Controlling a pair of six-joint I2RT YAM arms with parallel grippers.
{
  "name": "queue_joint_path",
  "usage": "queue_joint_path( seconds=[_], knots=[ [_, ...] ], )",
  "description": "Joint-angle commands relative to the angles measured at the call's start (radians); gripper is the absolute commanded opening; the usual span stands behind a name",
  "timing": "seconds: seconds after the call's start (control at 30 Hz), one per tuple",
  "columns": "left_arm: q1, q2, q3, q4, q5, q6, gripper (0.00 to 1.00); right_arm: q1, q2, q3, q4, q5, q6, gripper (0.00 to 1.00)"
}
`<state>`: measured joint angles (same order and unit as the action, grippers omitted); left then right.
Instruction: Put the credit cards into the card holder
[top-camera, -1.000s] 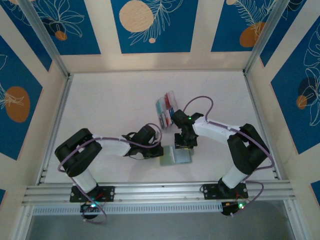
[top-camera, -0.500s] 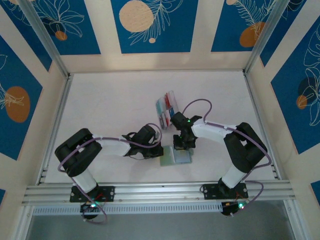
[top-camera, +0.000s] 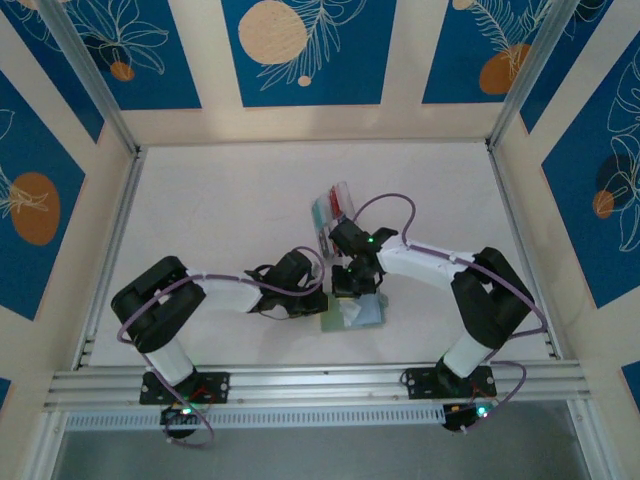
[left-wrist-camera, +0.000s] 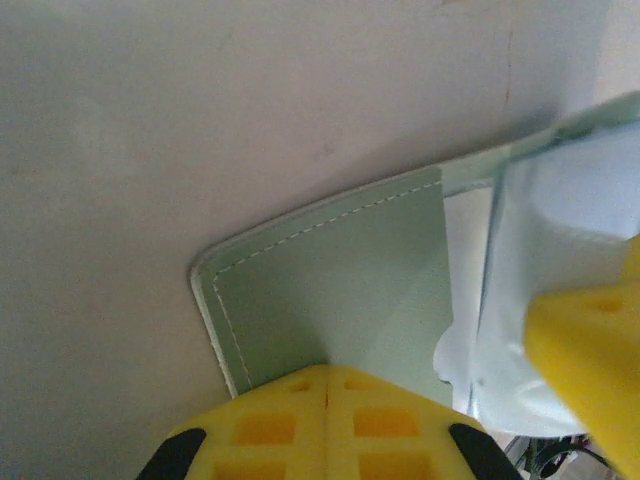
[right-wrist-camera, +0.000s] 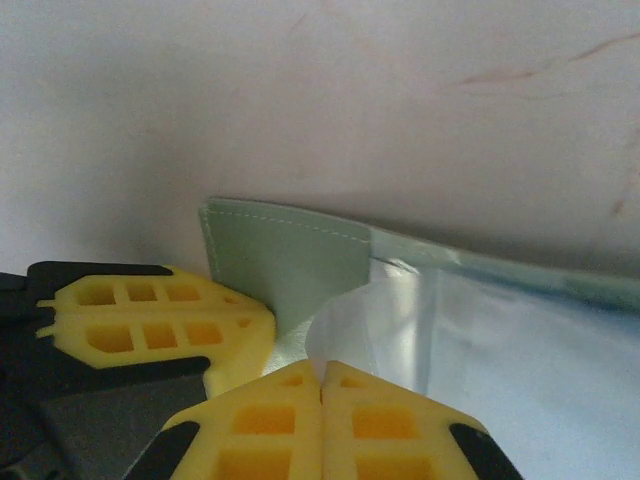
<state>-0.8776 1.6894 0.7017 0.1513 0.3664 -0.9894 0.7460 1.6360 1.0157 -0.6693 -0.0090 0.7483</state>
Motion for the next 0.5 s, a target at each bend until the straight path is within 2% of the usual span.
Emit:
queue_joint_path(
  seconds=[0.0,0.2,0.27,0.33,0.47],
  knots=[
    [-0.024,0.06,-0.049,-0.084,-0.029,-0.01,0.01,0.019,0.025,-0.007,0.018,-0.083,0.054,0.12],
    [-0.024,0.065,-0.07,-0.047,-0.021,-0.032,0.0,0.024,-0.006,-0.051,0.072,-0.118,0.084,0.23],
    [-0.024,0.068,-0.074,-0.036,-0.018,-0.038,0.01,0.026,-0.013,-0.057,0.074,-0.131,0.093,0.31],
    [-0.024,0.069,-0.075,-0.03,-0.015,-0.044,0.0,0.03,-0.025,-0.059,0.067,-0.135,0.098,0.33],
    [-0.024,0.07,-0.08,-0.021,-0.016,-0.046,0.01,0.029,-0.079,-0.073,0.051,-0.122,0.094,0.44]
  ],
)
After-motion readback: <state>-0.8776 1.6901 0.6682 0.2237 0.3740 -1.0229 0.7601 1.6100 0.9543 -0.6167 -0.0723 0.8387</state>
